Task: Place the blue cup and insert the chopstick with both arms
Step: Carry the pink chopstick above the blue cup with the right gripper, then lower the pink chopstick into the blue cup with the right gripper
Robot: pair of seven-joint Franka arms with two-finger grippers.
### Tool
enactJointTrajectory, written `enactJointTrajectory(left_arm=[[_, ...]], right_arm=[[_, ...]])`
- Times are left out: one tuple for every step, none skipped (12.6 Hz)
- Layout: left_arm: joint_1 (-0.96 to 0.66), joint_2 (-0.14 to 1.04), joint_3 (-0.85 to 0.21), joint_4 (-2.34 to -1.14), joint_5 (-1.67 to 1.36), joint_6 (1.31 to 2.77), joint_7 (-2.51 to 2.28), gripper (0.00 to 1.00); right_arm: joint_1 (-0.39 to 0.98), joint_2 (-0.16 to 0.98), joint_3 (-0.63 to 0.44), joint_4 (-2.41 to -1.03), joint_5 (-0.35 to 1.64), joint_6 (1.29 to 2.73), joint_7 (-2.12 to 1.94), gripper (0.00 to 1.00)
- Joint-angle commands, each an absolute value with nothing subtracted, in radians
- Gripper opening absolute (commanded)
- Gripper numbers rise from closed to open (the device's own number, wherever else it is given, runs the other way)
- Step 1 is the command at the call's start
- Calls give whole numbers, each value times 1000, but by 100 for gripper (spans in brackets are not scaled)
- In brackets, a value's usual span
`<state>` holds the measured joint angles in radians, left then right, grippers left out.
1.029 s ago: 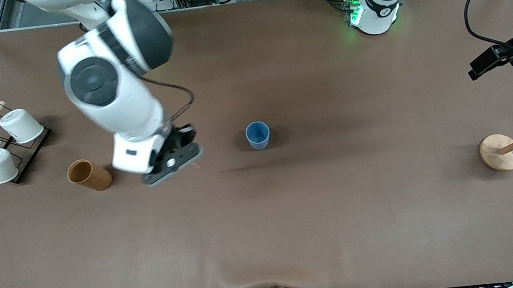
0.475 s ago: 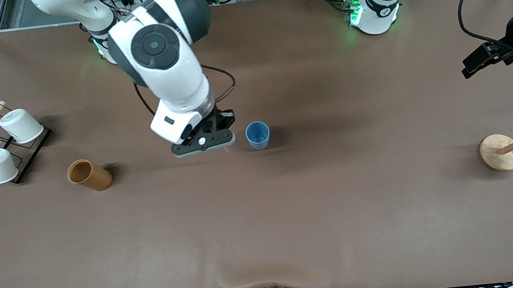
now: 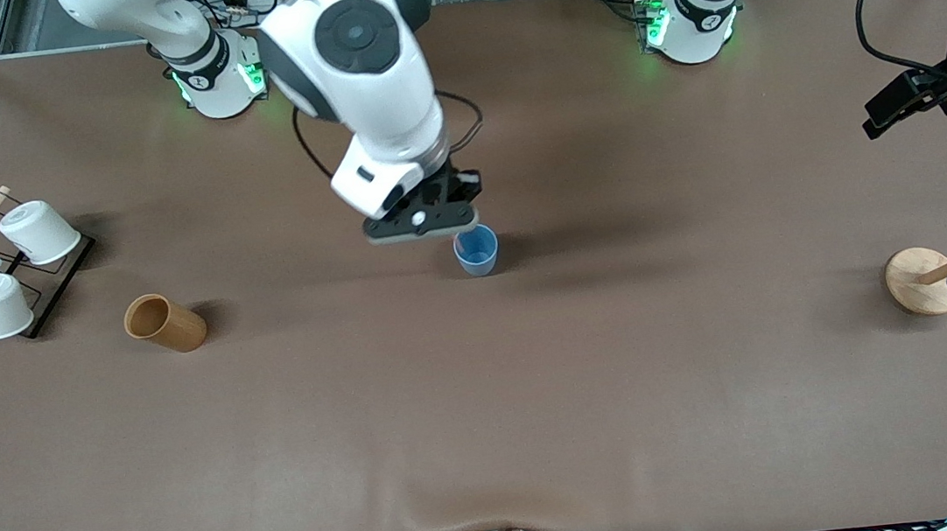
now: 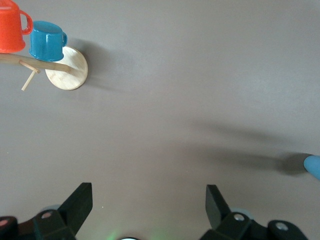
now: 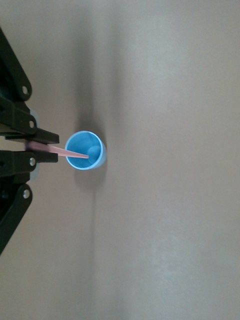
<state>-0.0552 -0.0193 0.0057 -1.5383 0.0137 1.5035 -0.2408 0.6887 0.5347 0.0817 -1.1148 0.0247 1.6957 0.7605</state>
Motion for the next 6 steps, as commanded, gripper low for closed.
enactJointTrajectory(left_arm=[[-52, -32, 6, -1532, 20, 1486, -210, 100], [-52, -29, 6, -1531, 15, 1486, -210, 100], [-52, -28, 6, -1531, 12, 1488, -210, 100], [-55, -28, 3, -1532, 12, 1488, -213, 100], [-57, -26, 0, -1531, 15, 1488, -213, 100], [-57, -23, -2, -1531, 14, 1488, -213, 100]], right_arm=[[710, 538, 71, -1135, 44, 1703, 795, 0], [713, 538, 71, -1138, 43, 1704, 795, 0], [716, 541, 71, -1138, 43, 1704, 795, 0], [727, 548, 71, -1138, 34, 1706, 793, 0], [733, 554, 71, -1138, 23, 1706, 793, 0], [735, 558, 71, -1138, 23, 1726, 793, 0]])
